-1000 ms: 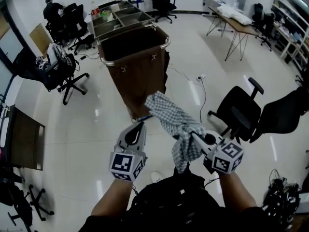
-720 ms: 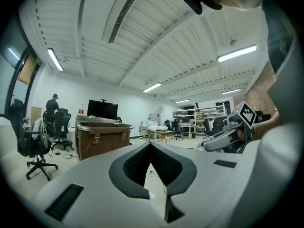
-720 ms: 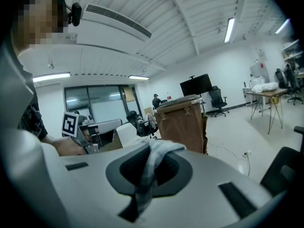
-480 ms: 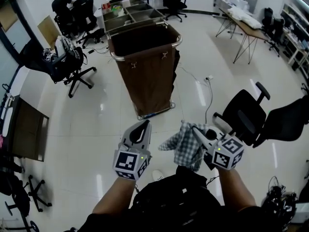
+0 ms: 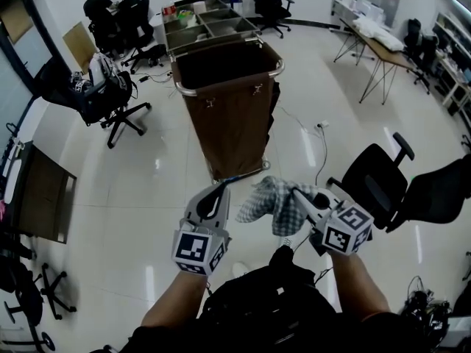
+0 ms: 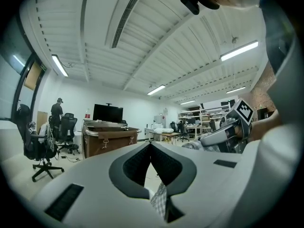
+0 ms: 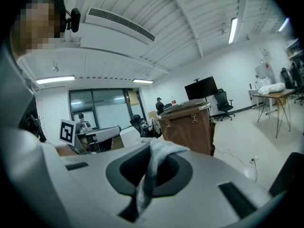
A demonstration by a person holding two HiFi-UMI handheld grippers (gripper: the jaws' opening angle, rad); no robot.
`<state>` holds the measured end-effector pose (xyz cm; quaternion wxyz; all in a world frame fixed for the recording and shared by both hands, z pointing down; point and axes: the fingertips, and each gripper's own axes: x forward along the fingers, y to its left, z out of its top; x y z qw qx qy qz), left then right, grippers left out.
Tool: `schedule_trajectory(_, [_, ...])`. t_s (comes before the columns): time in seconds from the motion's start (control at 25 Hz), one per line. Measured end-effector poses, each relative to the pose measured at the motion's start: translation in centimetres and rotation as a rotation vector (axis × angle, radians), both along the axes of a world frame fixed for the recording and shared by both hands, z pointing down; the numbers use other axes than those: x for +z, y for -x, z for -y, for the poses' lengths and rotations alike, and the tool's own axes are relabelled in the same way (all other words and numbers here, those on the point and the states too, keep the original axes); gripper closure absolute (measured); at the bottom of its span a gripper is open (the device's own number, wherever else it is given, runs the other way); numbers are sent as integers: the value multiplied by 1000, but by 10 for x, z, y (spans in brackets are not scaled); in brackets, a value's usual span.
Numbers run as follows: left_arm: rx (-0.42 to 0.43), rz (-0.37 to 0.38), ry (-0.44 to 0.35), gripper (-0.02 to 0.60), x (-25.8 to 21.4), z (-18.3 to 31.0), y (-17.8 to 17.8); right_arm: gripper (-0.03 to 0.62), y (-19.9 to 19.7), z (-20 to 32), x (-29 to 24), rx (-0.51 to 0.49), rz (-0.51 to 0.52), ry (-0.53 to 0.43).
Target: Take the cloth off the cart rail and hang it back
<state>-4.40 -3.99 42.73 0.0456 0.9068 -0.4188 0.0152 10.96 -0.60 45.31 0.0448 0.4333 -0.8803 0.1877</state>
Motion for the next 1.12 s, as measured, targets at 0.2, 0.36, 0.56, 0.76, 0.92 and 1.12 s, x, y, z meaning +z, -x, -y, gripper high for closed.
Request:
schedule_trajectory(0.2, [-25,4,-9,581,-2,1,13,574,11,11,-5,-26,-8,-16])
schedule_trajectory(0.36, [-46,5,-12,581,-5,4,28,574,23,20,-11,-43,-13,-29])
schedule_trajectory(0.56, [-60,17,-26,581,-11,14,41,574,33,34,-21,-58,-19,-47])
schedule_trajectory(0.76, [-80,34,-48,581,-26,29,54,574,47,53,-42,-73,-16,-89])
schedule_trajectory(0.92, [-98,37,-80,581,-48,49,61,574,57,72,-74,-89,-13,-155])
schedule_trajectory(1.12, [-123,30,-111,581,-69,79,66,574,65,111,-110,-95,1,-227])
